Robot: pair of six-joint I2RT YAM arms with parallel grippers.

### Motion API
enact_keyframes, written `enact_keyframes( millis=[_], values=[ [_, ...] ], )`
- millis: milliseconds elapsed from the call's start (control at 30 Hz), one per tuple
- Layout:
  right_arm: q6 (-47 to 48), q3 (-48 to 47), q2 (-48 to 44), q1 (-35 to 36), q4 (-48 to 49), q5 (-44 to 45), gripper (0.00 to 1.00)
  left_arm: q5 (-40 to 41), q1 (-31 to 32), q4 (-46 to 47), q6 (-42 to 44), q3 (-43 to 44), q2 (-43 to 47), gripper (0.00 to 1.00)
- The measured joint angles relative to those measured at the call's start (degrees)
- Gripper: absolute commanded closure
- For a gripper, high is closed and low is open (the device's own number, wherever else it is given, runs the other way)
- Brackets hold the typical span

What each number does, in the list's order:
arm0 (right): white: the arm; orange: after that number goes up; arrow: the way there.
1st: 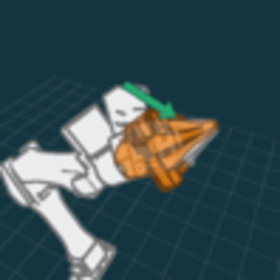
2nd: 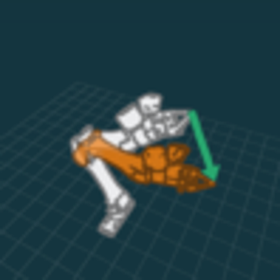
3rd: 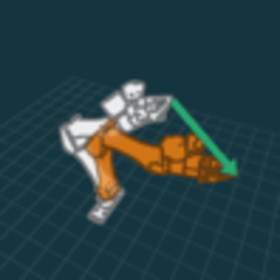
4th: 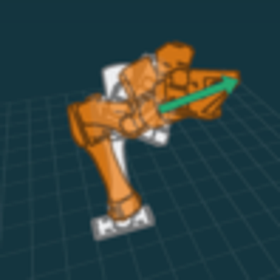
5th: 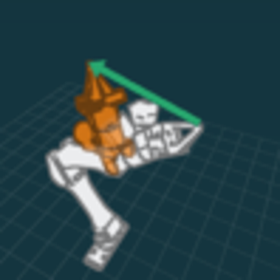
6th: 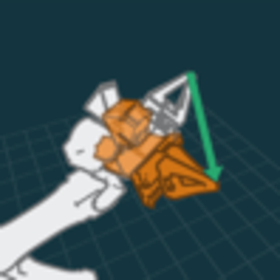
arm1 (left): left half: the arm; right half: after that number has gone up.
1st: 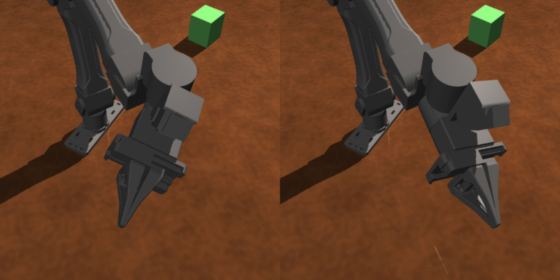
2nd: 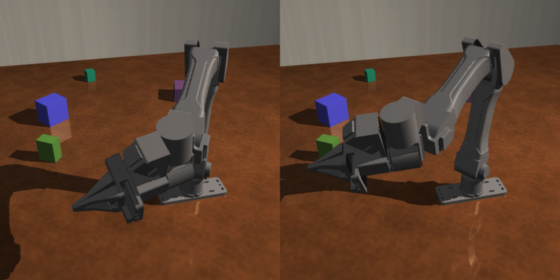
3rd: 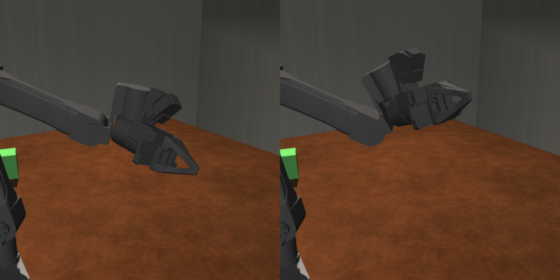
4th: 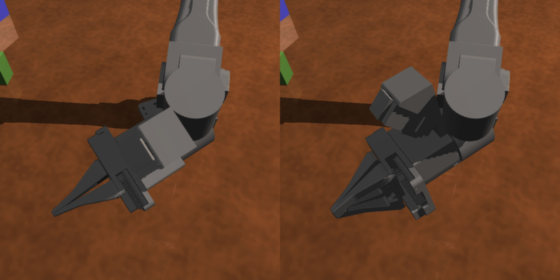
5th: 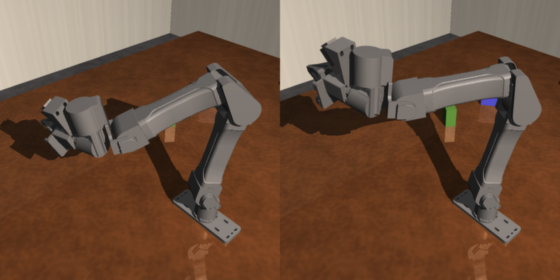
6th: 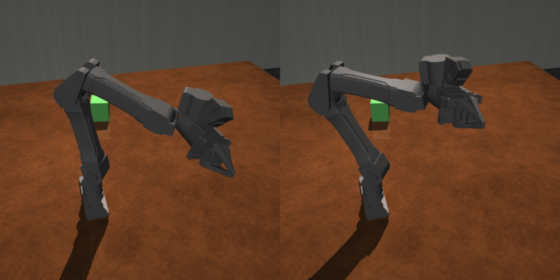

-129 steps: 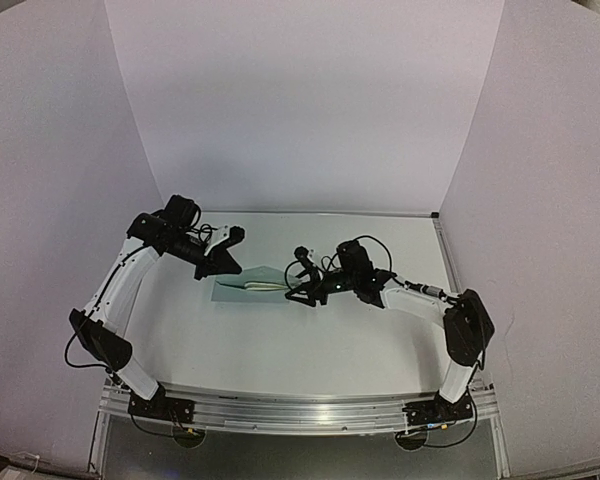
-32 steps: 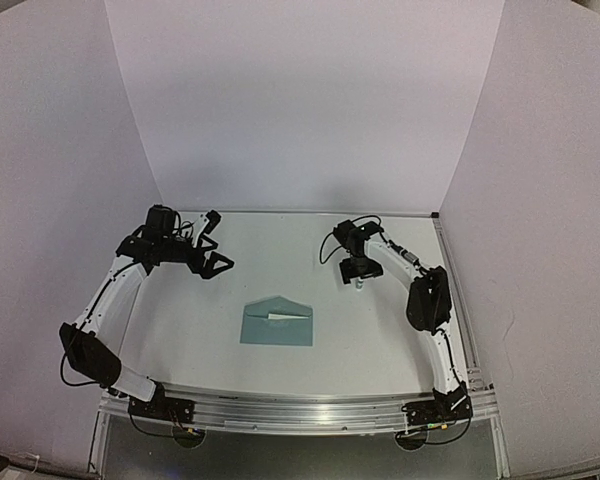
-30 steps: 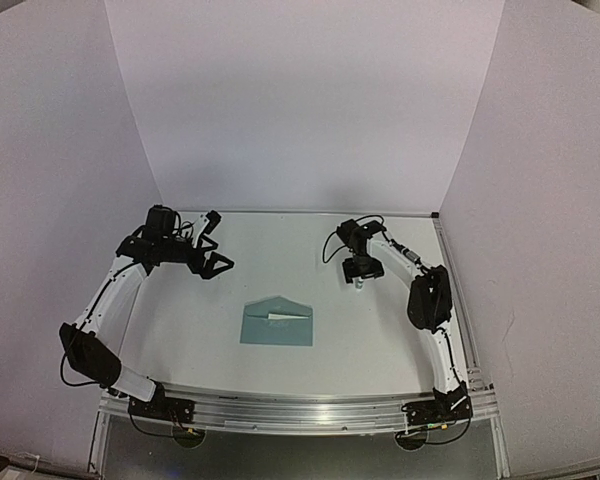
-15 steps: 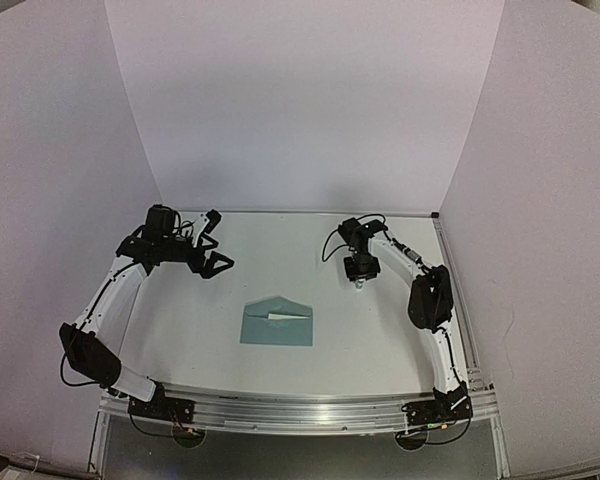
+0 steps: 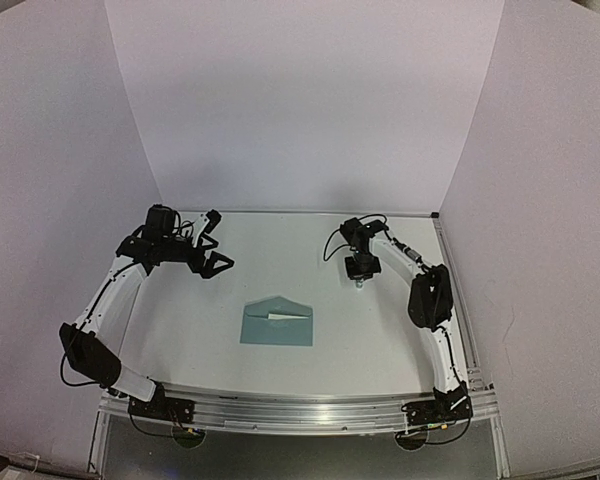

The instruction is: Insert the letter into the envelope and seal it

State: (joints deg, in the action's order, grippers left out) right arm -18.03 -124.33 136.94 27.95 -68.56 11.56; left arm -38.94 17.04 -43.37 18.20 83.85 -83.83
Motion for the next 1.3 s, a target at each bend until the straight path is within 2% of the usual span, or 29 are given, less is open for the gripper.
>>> enact_keyframes(
  millis=[233, 433, 567, 633, 800, 967, 1033, 1167, 1300],
  values=[
    [0.0, 0.0, -0.3, -0.1, 0.5, -2.9, 1.00, -0.1, 0.0, -0.1, 1.9, 0.0, 0.0, 0.06],
    [-3.0, 3.8, -7.0, 0.8, 8.1, -20.1, 1.00, 0.4, 0.2, -0.5, 7.4, 0.0, 0.4, 0.04],
    [-7.9, 3.8, -14.3, 5.4, 18.1, -29.1, 1.00, 4.8, 3.1, 1.1, 13.2, -0.1, 1.0, 0.01],
    [-10.1, 0.9, -15.8, 9.0, 22.7, -32.1, 1.00, 6.7, 5.7, 3.0, 16.4, -0.7, 1.4, 0.00],
    [-14.4, -5.5, -16.0, 16.1, 29.0, -34.6, 1.00, 9.1, 10.7, 8.0, 24.8, -3.7, 3.1, 0.00],
    [-16.7, -7.3, -16.0, 18.3, 32.0, -35.2, 1.00, 10.3, 11.7, 13.2, 29.2, -7.2, 5.4, 0.01],
    [-17.2, -7.3, -16.0, 18.5, 32.3, -35.4, 1.00, 11.0, 11.9, 14.6, 29.7, -7.4, 5.5, 0.04],
    [-17.8, -7.4, -15.9, 18.8, 32.8, -35.8, 1.00, 11.9, 12.1, 16.8, 29.8, -7.4, 5.4, 0.18],
    [-18.0, -8.7, -15.1, 19.4, 33.4, -36.5, 1.00, 11.8, 12.7, 17.3, 29.3, -7.4, 5.4, 0.24]
  ],
)
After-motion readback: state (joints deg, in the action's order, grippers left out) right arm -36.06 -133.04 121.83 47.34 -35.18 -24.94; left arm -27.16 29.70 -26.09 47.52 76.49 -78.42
